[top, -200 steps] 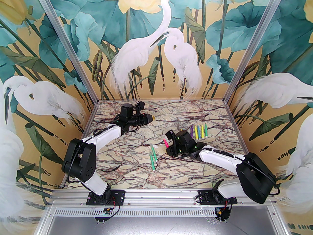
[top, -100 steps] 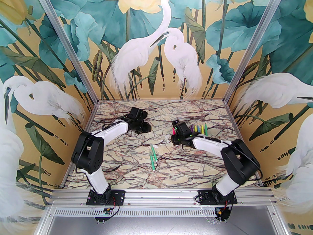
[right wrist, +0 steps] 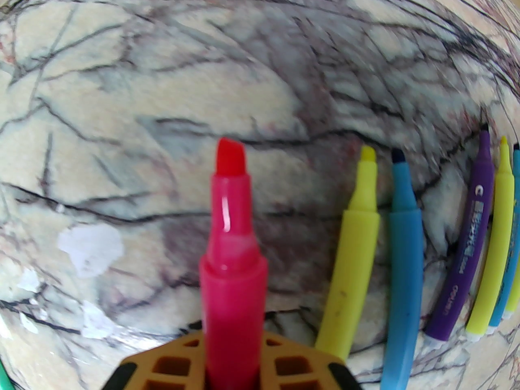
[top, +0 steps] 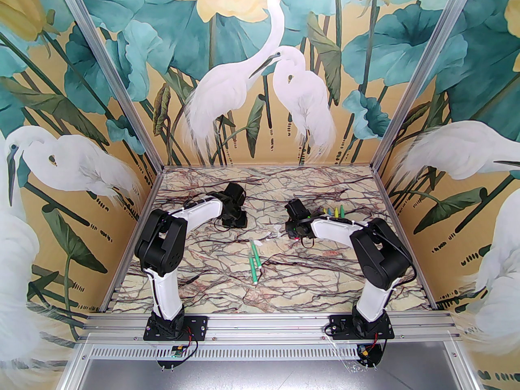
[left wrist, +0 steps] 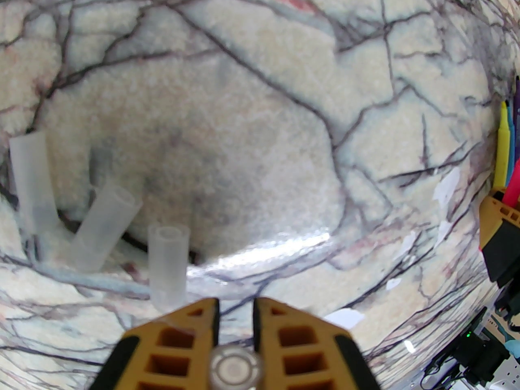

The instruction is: Open the pen caps

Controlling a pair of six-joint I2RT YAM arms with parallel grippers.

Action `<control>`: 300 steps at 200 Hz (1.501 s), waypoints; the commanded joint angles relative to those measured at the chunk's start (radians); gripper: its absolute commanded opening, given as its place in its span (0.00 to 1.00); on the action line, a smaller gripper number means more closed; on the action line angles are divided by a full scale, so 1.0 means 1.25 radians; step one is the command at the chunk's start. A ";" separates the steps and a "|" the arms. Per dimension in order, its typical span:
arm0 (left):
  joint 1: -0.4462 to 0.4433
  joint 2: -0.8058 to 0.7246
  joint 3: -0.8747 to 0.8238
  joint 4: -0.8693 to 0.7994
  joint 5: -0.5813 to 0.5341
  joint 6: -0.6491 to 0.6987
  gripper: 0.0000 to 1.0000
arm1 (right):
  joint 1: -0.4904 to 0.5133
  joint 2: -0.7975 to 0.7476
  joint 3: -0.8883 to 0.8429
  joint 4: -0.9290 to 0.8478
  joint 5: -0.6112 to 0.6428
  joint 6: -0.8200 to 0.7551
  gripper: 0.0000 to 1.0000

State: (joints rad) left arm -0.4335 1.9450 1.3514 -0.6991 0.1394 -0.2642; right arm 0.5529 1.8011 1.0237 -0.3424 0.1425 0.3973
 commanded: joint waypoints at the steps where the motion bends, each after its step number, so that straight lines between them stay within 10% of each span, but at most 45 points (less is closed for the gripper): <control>1: -0.006 0.024 0.021 -0.018 -0.013 0.017 0.09 | -0.002 0.000 0.022 -0.021 0.020 0.014 0.24; 203: -0.008 -0.050 0.019 -0.029 -0.020 0.039 0.36 | 0.099 -0.129 0.045 -0.117 -0.154 -0.035 0.39; 250: 0.061 -0.210 -0.107 0.096 0.045 0.020 0.68 | 0.180 -0.080 0.078 -0.142 -0.167 -0.022 0.40; 300: 0.177 -0.331 -0.257 0.218 0.096 -0.030 0.72 | 0.236 -0.017 0.132 -0.156 -0.198 -0.001 0.41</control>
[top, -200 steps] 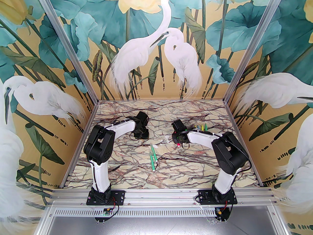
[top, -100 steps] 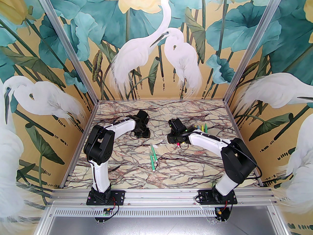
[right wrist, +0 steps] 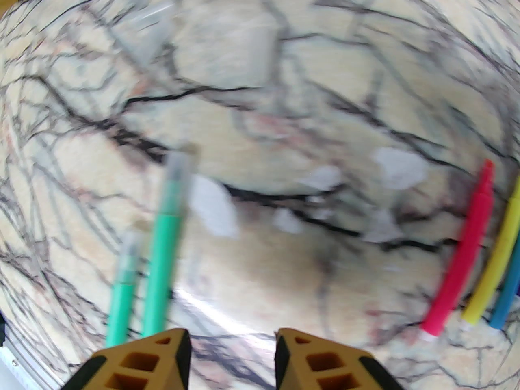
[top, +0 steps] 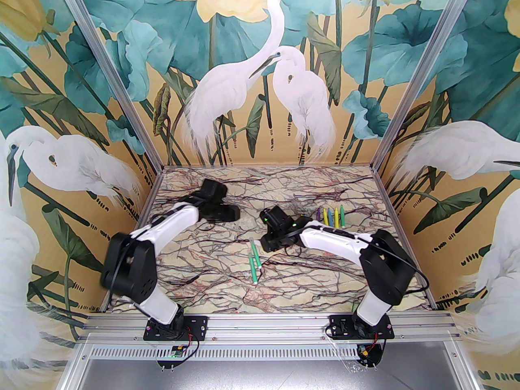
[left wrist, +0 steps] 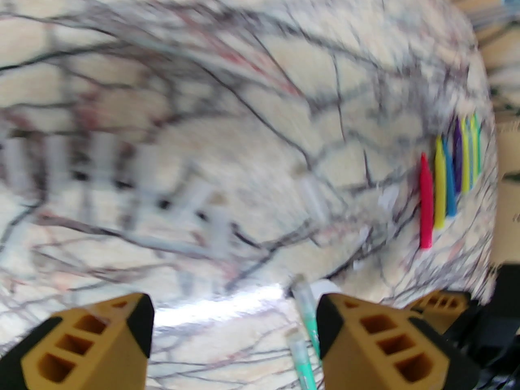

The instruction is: Open the pen caps

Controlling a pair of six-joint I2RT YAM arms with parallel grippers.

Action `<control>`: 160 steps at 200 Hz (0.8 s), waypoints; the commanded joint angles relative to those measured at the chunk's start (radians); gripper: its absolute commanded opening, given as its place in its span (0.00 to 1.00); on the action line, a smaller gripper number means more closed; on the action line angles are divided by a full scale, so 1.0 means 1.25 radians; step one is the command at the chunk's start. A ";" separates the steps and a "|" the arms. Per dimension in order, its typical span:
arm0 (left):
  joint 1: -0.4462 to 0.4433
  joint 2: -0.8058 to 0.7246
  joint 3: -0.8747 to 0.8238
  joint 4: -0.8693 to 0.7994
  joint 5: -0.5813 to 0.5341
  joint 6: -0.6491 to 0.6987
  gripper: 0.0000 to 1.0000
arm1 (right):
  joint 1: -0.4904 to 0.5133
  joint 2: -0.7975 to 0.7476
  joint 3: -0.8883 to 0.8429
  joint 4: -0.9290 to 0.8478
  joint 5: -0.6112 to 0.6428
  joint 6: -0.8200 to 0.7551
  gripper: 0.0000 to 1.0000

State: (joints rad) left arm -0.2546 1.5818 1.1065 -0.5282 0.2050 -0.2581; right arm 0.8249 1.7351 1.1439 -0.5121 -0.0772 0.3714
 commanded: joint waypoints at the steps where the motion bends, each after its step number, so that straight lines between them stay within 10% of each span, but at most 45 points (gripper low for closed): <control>1: 0.036 -0.042 -0.065 0.084 0.045 -0.036 0.72 | 0.020 0.039 0.038 -0.021 -0.023 0.020 0.41; 160: 0.106 -0.146 -0.200 0.227 0.030 -0.079 0.75 | 0.080 0.234 0.207 -0.201 0.039 0.022 0.37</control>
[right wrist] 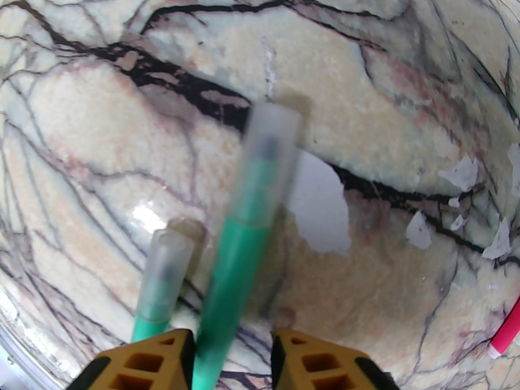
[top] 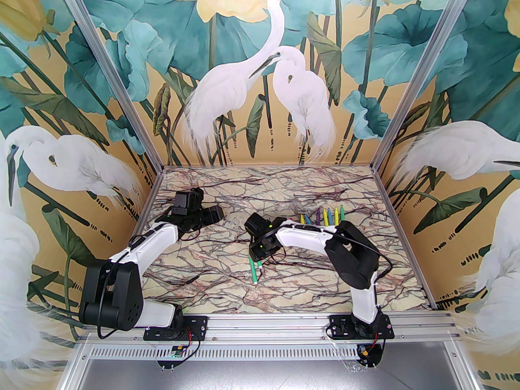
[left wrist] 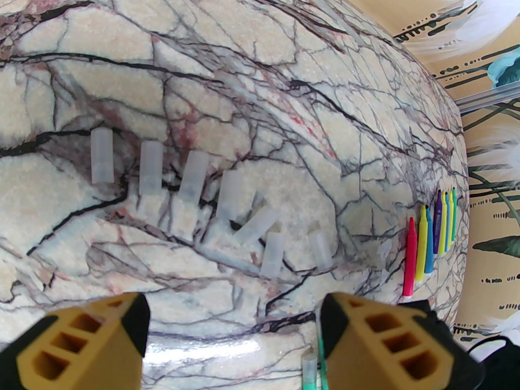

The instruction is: Open the pen caps

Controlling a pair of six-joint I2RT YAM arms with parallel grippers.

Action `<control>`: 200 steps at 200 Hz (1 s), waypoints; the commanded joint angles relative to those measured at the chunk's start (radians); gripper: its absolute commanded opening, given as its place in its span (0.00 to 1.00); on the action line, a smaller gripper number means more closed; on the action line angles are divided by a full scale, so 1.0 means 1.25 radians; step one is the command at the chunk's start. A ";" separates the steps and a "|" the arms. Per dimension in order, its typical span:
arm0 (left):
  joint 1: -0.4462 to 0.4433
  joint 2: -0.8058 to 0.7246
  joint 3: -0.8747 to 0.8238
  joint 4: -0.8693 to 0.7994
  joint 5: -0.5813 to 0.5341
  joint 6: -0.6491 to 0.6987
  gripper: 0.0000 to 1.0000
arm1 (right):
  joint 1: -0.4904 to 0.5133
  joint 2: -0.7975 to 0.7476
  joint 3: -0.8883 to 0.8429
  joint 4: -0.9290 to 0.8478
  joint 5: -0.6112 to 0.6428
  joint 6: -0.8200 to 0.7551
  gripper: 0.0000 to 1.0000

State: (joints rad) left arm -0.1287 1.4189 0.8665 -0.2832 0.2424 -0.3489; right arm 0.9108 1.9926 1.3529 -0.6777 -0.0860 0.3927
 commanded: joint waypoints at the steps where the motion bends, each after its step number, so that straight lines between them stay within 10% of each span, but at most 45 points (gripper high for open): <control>1: 0.005 -0.014 -0.008 0.031 0.001 -0.007 0.75 | 0.011 0.030 0.041 -0.069 0.047 0.005 0.36; 113: 0.006 0.021 -0.018 0.082 0.019 0.019 0.75 | 0.024 0.136 0.148 -0.195 0.144 0.013 0.16; 200: 0.005 0.045 -0.028 0.172 0.245 0.002 0.74 | -0.083 -0.138 -0.098 0.116 -0.034 -0.043 0.00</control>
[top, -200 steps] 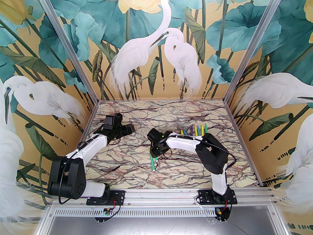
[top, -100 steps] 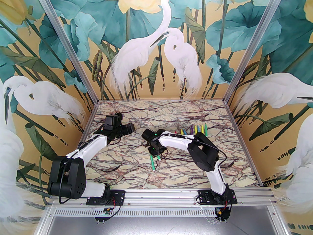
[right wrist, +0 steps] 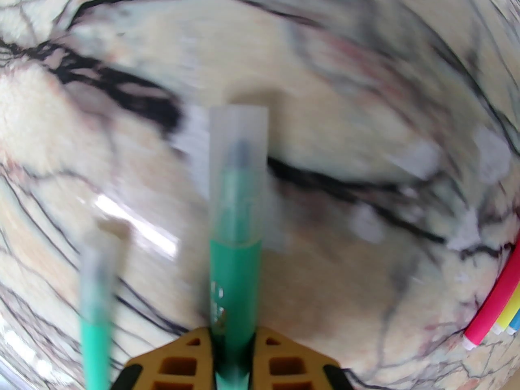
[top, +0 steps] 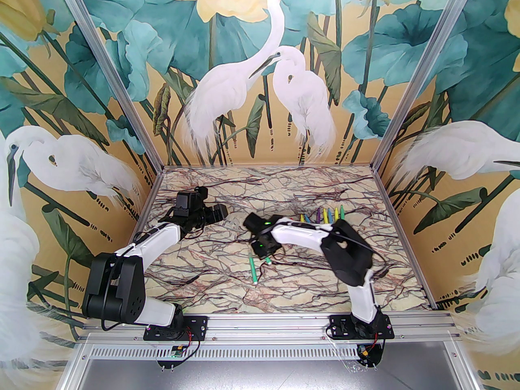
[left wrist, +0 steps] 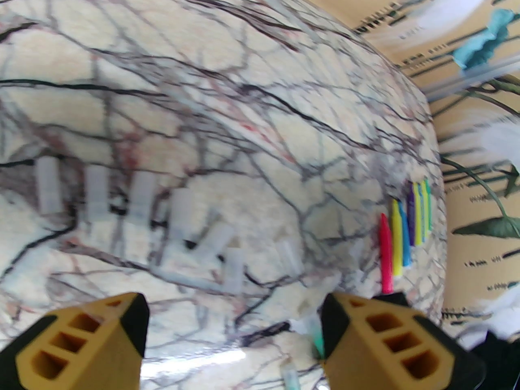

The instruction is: Open the pen caps

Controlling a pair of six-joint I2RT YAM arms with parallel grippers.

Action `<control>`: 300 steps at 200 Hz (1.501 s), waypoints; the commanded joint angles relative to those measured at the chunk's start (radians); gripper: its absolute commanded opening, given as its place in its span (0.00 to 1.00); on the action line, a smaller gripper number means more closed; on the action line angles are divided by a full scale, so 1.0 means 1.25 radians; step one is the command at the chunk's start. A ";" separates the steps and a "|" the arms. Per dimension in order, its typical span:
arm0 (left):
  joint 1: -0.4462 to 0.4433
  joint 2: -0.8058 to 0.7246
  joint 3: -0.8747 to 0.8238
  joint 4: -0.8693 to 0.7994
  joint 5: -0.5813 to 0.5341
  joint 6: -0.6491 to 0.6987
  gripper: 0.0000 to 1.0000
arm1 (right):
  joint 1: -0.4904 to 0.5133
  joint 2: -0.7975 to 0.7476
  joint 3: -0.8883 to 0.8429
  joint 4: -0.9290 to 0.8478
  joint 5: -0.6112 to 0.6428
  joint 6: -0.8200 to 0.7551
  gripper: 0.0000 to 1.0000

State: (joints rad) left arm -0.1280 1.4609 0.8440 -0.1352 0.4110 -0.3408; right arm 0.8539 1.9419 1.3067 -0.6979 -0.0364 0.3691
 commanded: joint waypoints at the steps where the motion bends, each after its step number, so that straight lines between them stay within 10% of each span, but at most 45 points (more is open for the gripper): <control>1: 0.006 0.012 -0.011 0.055 0.114 -0.006 0.74 | -0.040 -0.101 -0.065 0.135 -0.076 -0.024 0.00; 47: -0.022 0.035 -0.040 0.244 0.308 -0.120 0.72 | -0.111 -0.224 -0.188 0.293 -0.149 -0.041 0.00; 195: -0.200 0.124 0.074 0.285 0.342 -0.153 0.60 | -0.104 -0.330 -0.254 0.439 -0.179 -0.068 0.00; 300: -0.209 0.135 0.099 0.249 0.337 -0.154 0.28 | -0.097 -0.342 -0.272 0.454 -0.173 -0.081 0.00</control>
State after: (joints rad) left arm -0.3828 1.6127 0.9371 0.1982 0.8185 -0.5365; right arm 0.7273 1.5410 0.9840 -0.1471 -0.2592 0.2836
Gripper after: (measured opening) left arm 0.320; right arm 0.133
